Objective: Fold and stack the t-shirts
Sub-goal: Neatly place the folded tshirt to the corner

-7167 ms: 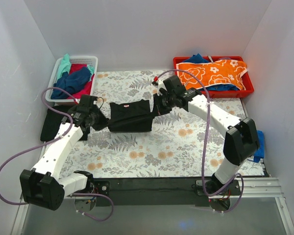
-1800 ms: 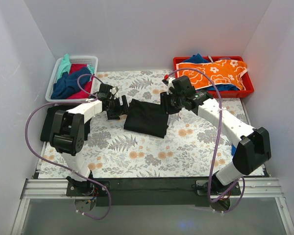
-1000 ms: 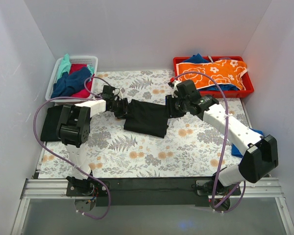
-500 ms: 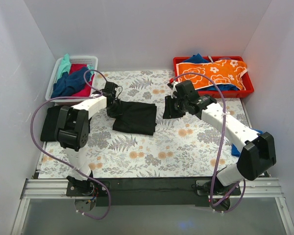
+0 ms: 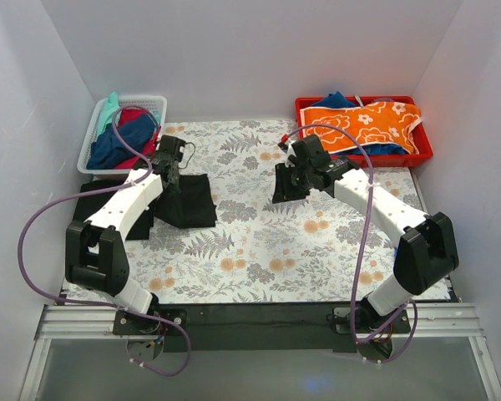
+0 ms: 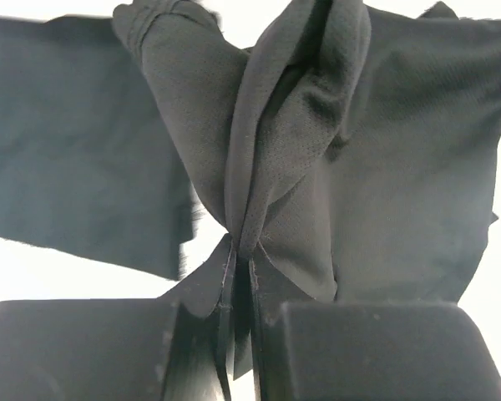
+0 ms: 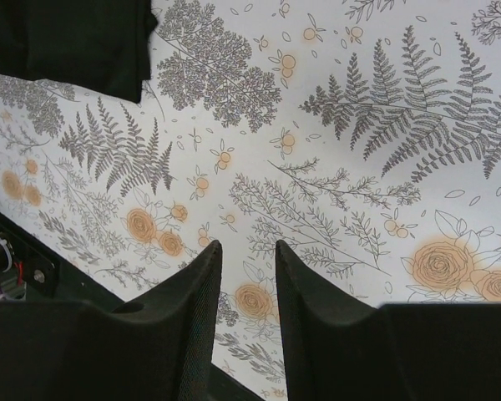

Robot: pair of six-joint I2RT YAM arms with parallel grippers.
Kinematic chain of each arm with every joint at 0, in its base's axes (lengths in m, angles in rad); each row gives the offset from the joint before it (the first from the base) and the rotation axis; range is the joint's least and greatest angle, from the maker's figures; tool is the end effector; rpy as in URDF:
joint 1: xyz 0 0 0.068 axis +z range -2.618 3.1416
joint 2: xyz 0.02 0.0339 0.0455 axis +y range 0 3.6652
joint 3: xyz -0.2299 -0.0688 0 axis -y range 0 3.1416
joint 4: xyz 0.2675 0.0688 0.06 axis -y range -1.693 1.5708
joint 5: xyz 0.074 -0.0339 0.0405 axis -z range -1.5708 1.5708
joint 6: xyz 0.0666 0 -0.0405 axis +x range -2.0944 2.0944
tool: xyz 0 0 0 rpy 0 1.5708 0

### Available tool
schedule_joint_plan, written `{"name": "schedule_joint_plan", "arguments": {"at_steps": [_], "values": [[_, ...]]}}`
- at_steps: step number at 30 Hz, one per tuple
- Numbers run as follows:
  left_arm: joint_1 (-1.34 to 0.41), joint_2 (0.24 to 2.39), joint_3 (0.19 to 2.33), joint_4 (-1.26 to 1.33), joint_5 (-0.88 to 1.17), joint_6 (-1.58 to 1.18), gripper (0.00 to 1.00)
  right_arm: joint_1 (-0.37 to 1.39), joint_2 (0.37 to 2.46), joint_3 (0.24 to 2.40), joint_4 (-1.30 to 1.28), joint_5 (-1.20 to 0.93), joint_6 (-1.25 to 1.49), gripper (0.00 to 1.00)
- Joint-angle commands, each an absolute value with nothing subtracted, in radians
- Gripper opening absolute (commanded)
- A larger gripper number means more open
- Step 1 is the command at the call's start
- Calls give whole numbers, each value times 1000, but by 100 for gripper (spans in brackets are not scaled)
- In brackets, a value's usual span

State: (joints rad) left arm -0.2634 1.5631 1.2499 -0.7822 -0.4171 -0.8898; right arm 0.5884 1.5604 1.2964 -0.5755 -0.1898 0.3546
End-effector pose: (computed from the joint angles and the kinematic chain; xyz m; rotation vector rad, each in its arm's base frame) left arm 0.3478 -0.0658 0.1981 -0.8995 2.3580 0.1142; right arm 0.3129 0.2239 0.2277 -0.3816 2.4690 0.6459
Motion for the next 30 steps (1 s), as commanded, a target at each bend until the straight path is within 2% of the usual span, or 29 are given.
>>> {"name": "schedule_joint_plan", "arguments": {"at_steps": [1, 7, 14, 30], "values": [[-259, 1497, 1206, -804, -619, -856, 0, 581, 1580, 1356, -569, -236, 334, 37], [-247, 1463, 1163, -799, -719, -848, 0, 578, 1597, 1359, -577, -244, 316, 37], [-160, 1448, 1160, -772, -733, -844, 0, 565, 1606, 1344, -577, -259, 299, 36], [100, 1618, 1292, -838, -692, -989, 0, 546, 1666, 1333, -578, -351, 281, 35]]}}
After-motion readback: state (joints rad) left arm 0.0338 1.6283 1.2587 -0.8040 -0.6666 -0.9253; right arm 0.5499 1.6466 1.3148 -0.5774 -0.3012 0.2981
